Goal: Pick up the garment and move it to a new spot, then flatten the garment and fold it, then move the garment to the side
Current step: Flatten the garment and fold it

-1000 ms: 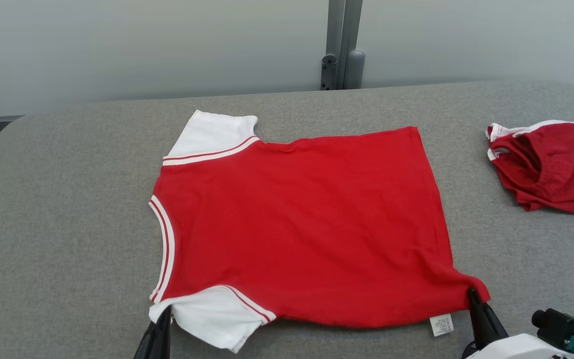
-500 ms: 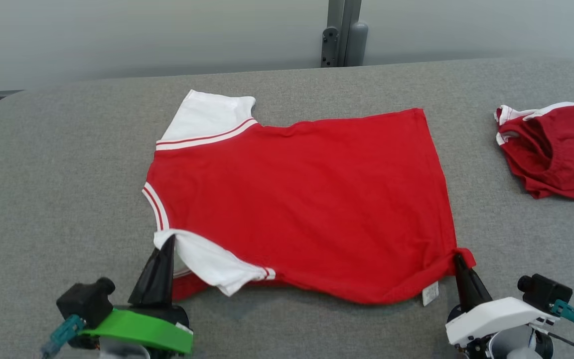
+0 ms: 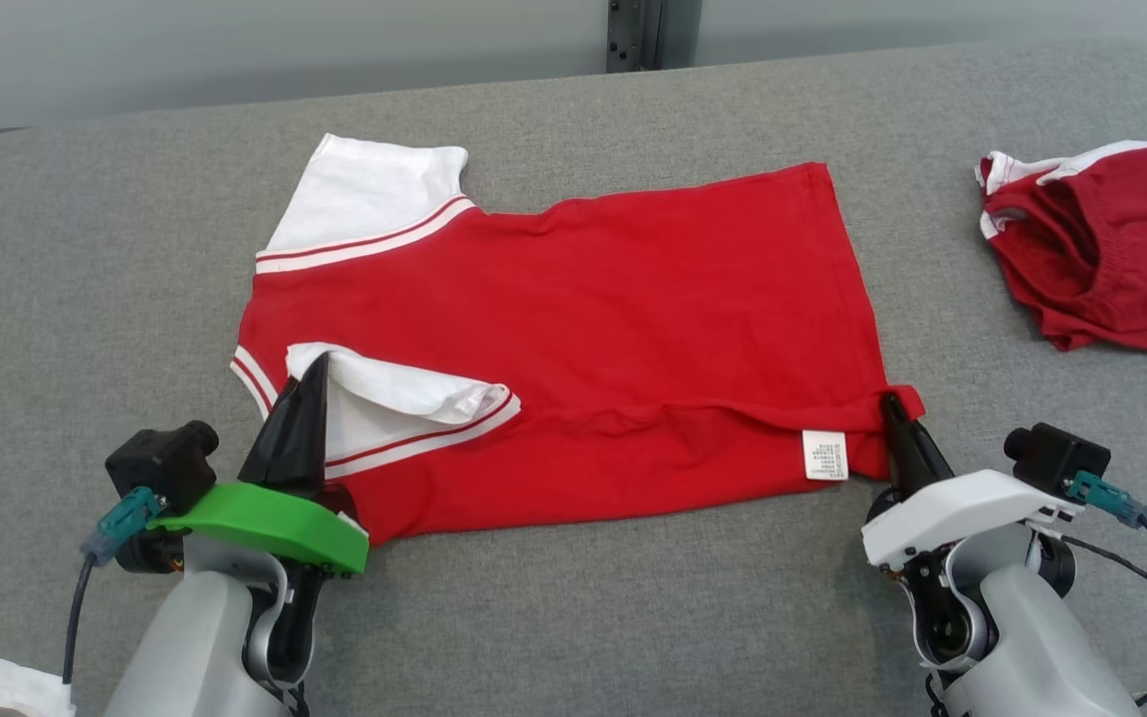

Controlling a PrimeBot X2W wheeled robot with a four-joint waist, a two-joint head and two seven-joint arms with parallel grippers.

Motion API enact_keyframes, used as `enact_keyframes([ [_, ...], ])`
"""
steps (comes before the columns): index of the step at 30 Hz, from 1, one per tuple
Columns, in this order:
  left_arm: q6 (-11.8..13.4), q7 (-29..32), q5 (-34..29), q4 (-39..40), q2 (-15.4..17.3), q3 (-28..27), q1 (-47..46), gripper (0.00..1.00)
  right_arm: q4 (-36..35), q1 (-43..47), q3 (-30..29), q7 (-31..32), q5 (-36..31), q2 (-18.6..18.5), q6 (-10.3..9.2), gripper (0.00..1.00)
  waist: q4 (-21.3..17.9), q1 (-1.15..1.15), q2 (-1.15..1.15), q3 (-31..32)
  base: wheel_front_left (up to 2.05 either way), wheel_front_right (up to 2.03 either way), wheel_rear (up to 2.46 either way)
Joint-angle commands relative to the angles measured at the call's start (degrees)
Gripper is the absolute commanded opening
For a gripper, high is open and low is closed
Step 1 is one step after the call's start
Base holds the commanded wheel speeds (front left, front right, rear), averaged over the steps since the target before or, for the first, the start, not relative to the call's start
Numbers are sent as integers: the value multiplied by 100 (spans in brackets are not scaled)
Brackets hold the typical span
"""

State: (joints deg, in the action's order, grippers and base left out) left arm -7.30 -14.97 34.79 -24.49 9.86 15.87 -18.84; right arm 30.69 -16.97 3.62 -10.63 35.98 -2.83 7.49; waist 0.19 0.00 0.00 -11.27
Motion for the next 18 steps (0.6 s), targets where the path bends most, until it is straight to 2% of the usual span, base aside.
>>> enact_keyframes([
  [1, -22, -25, -89, -72, 19, -73, -120, 0, 120, -152, 29, -34, -48, -13, -1, 0, -60, 0, 0, -107, 0, 0, 0],
  [10, -22, -23, -215, -371, -129, -314, -317, 0, 952, -936, 241, -89, -149, -15, 0, 0, -27, 0, 0, -220, 0, 0, 0],
  [11, -22, -23, -237, -393, -140, -335, -338, 0, 1052, -1008, 255, -109, -147, -15, -1, 13, -15, 0, 0, -222, 0, 0, 0],
  [12, -22, -23, -273, -403, -154, -360, -364, 4, 1145, -1084, 270, -121, -156, -15, 0, 40, -2, 0, 0, -222, 0, 0, 0],
  [13, -22, -23, -297, -401, -175, -384, -387, 23, 1216, -1146, 284, -140, -163, -14, -1, 89, 11, 0, 0, -220, 0, 0, 0],
  [14, -23, -24, -332, -383, -207, -448, -409, 45, 1291, -1218, 308, -175, -163, -14, 0, 100, 25, 0, 0, -219, 0, 0, 0],
  [15, -23, -23, -399, -386, -273, -511, -398, 69, 1414, -1327, 360, -228, -113, -15, -1, 100, 43, 0, 0, -210, 0, 0, 0],
  [16, -23, -23, -422, -393, -289, -535, -403, 80, 1448, -1369, 376, -248, -95, -15, -1, 100, 47, 0, 0, -206, 0, 0, 0],
  [17, -23, -23, -456, -399, -300, -571, -411, 99, 1485, -1404, 387, -288, -91, -16, 0, 100, 52, 0, 0, -200, 0, 0, 0],
  [18, -23, -24, -477, -413, -309, -601, -412, 100, 1524, -1431, 386, -320, -95, -15, 0, 100, 55, 0, 0, -194, 0, 0, 0],
])
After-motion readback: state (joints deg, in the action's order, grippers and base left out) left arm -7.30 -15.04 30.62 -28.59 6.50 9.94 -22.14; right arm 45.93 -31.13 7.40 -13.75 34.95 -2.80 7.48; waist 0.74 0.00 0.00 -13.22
